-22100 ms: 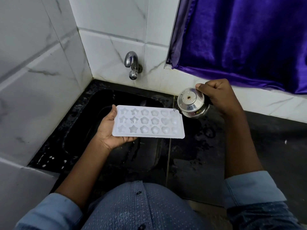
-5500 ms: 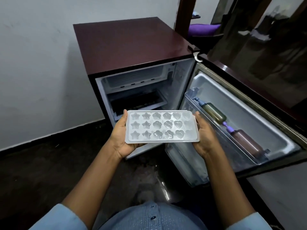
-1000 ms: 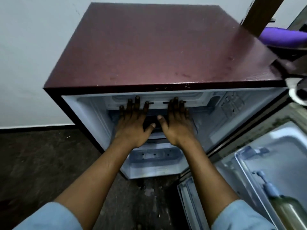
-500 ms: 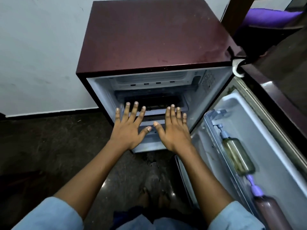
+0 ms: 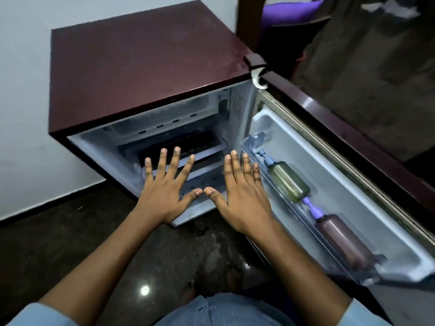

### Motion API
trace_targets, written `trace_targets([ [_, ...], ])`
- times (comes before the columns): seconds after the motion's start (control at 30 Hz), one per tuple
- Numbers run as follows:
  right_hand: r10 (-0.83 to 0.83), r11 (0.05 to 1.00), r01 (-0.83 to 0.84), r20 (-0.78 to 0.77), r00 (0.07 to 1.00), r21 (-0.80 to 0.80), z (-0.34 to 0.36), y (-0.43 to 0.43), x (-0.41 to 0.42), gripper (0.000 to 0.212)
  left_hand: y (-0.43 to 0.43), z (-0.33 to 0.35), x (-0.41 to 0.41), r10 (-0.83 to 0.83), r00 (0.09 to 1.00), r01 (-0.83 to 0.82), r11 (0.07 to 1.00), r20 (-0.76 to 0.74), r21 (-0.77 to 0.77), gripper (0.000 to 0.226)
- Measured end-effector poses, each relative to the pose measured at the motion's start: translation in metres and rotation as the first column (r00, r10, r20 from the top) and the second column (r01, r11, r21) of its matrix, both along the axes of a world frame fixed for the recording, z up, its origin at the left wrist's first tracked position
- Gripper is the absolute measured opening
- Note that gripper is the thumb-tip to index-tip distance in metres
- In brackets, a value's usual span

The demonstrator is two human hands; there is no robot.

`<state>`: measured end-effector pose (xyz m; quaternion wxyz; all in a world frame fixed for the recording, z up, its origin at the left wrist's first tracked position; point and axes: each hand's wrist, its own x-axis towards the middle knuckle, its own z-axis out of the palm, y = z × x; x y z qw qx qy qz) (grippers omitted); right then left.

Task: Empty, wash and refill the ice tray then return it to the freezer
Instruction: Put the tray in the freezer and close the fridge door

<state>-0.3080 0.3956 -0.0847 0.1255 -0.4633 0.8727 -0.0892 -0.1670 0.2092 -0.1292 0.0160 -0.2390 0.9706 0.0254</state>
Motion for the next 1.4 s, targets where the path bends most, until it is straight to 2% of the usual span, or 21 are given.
trace_targets([
  [0.13, -0.181, 0.983, 0.181, 0.006, 0.984, -0.043, 0.014, 0.034, 0.009, 0.097, 0.007, 0.017, -0.027, -0.187, 0.982, 0.187, 0.982, -0.021, 0.010, 0.091],
  [0.27, -0.352, 0.935, 0.351, -0.012, 0.936, -0.058, 0.030, 0.068, 0.020, 0.097, 0.024, 0.037, -0.058, -0.392, 0.919, 0.392, 0.920, -0.046, -0.015, 0.089],
  [0.4, -0.502, 0.864, 0.496, -0.093, 0.860, -0.087, 0.043, 0.104, 0.025, 0.094, 0.050, 0.061, -0.094, -0.587, 0.808, 0.583, 0.808, -0.047, -0.082, 0.088],
  [0.57, -0.646, 0.763, 0.638, -0.101, 0.756, -0.106, 0.056, 0.152, 0.043, 0.095, 0.093, 0.093, -0.127, -0.760, 0.643, 0.757, 0.649, -0.090, -0.073, 0.089],
  [0.73, -0.758, 0.652, 0.741, -0.174, 0.629, -0.159, 0.076, 0.192, 0.049, 0.094, 0.125, 0.116, -0.157, -0.862, 0.498, 0.848, 0.507, -0.095, -0.154, 0.090],
  [0.83, -0.807, 0.588, 0.783, -0.202, 0.554, -0.203, 0.089, 0.212, 0.036, 0.094, 0.143, 0.130, -0.178, -0.870, 0.482, 0.848, 0.493, -0.104, -0.196, 0.092],
  [0.97, -0.833, 0.546, 0.818, -0.221, 0.506, -0.182, 0.101, 0.226, 0.013, 0.094, 0.167, 0.148, -0.195, -0.856, 0.512, 0.835, 0.517, -0.073, -0.188, 0.095],
  [1.13, -0.842, 0.531, 0.832, -0.206, 0.498, -0.160, 0.100, 0.229, -0.006, 0.092, 0.174, 0.151, -0.207, -0.846, 0.533, 0.842, 0.531, -0.003, -0.091, 0.109],
  [1.23, -0.844, 0.530, 0.835, -0.184, 0.504, -0.146, 0.094, 0.229, -0.007, 0.090, 0.166, 0.149, -0.207, -0.859, 0.511, 0.859, 0.511, -0.031, 0.006, 0.119],
  [1.4, -0.832, 0.537, 0.833, -0.248, 0.497, -0.131, 0.088, 0.228, 0.001, 0.088, 0.164, 0.147, -0.201, -0.858, 0.510, 0.860, 0.510, -0.057, 0.009, 0.105],
])
